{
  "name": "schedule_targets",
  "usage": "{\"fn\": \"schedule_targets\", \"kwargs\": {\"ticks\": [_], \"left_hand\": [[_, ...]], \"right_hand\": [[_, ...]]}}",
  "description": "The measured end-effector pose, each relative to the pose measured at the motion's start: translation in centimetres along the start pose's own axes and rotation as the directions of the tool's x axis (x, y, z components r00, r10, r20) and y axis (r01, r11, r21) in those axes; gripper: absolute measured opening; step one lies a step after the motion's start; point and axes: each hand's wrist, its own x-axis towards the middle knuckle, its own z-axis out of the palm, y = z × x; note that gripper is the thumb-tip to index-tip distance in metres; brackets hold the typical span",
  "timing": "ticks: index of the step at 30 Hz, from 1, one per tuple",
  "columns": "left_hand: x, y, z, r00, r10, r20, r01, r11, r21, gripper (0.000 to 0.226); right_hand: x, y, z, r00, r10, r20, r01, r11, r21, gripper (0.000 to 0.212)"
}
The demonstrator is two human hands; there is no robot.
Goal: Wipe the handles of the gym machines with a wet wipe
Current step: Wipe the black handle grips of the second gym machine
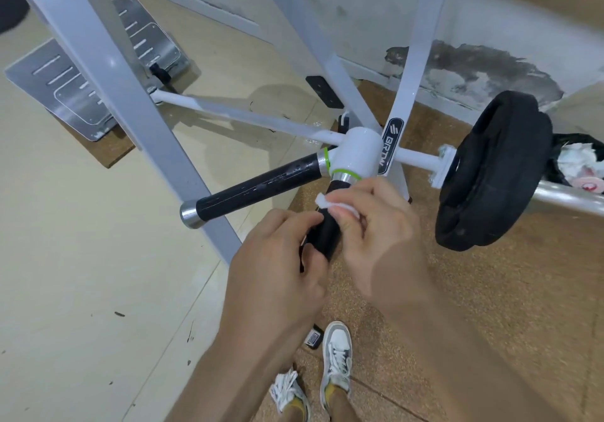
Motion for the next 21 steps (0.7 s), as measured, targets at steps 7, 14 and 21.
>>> {"fn": "schedule_targets", "kwargs": {"ticks": [7,14,21], "left_hand": [[1.0,0.5,0.0,0.998,-0.06,0.021,0.06,0.998,0.014,0.028],[1.3,0.3,0.2,0.999,-0.045,0.0,0.045,0.999,-0.029,0.025],[3.3,1.4,0.8,0.998,0.052,-0.026,-0.054,0.995,-0.082,0.024]], "right_hand": [[2.0,1.4,0.0,0.988,-0.061,-0.14,0.051,0.996,-0.078,0.01],[1.9,1.0,0.2,0.97,0.183,-0.159,-0.155,0.972,0.175,0.01],[2.3,1.4,-0.5,0.987,0.16,-0.029,-0.148,0.956,0.252,0.017]]}}
